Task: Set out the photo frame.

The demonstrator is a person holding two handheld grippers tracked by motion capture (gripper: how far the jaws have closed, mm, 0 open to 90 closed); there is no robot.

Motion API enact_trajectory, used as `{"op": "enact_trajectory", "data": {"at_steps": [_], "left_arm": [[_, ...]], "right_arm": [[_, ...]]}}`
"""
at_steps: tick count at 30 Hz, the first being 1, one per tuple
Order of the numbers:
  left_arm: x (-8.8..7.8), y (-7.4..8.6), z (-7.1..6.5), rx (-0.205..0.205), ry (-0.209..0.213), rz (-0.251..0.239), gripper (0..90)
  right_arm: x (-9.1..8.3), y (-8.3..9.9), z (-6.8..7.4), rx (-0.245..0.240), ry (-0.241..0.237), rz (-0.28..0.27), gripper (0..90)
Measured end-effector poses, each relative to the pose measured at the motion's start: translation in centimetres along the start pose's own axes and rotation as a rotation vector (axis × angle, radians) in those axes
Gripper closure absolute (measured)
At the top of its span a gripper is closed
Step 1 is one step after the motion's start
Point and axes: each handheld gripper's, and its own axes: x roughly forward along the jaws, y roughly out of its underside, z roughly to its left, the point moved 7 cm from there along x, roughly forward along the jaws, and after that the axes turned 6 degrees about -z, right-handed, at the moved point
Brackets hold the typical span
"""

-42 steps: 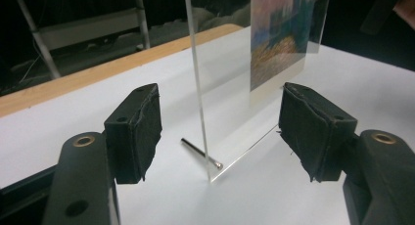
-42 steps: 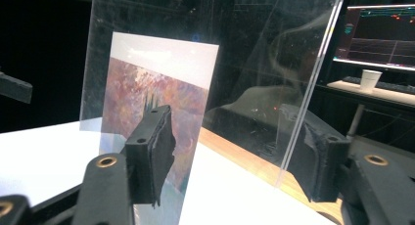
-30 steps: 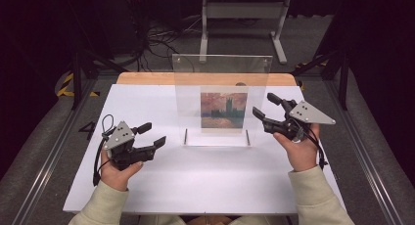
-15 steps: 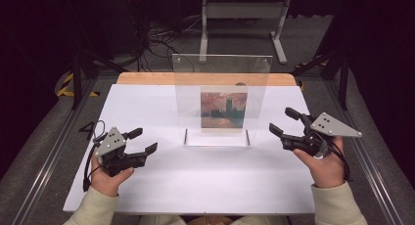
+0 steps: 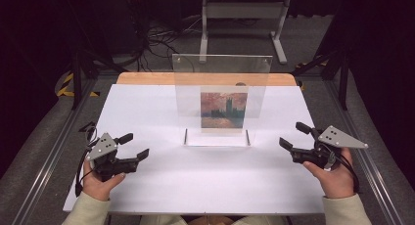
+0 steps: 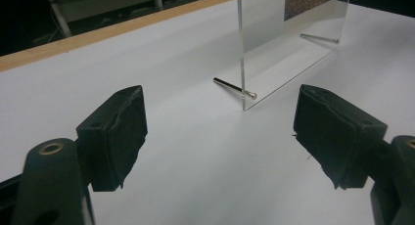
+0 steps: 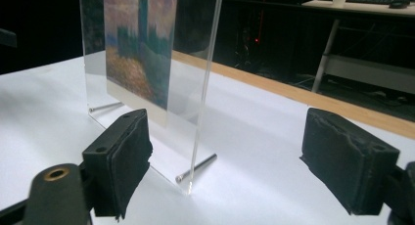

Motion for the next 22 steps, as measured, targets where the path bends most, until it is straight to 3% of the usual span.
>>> {"op": "enact_trajectory", "data": {"at_steps": [15, 17, 22], "left_arm": [[0.7, 2.2, 1.2, -0.024, -0.039, 0.016, 21.5], [0.6, 2.1, 1.3, -0.029, -0.041, 0.01, 21.5], [0.6, 2.0, 1.1, -0.023, -0.031, 0.0, 21.3]], "right_arm": [[0.2, 6.6, -0.9, 0.036, 0.001, 0.091, 14.1], [0.4, 7.1, -0.8, 0.032, -0.001, 0.108, 13.8], [0.6, 6.8, -0.6, 0.031, -0.007, 0.092, 13.4]]}}
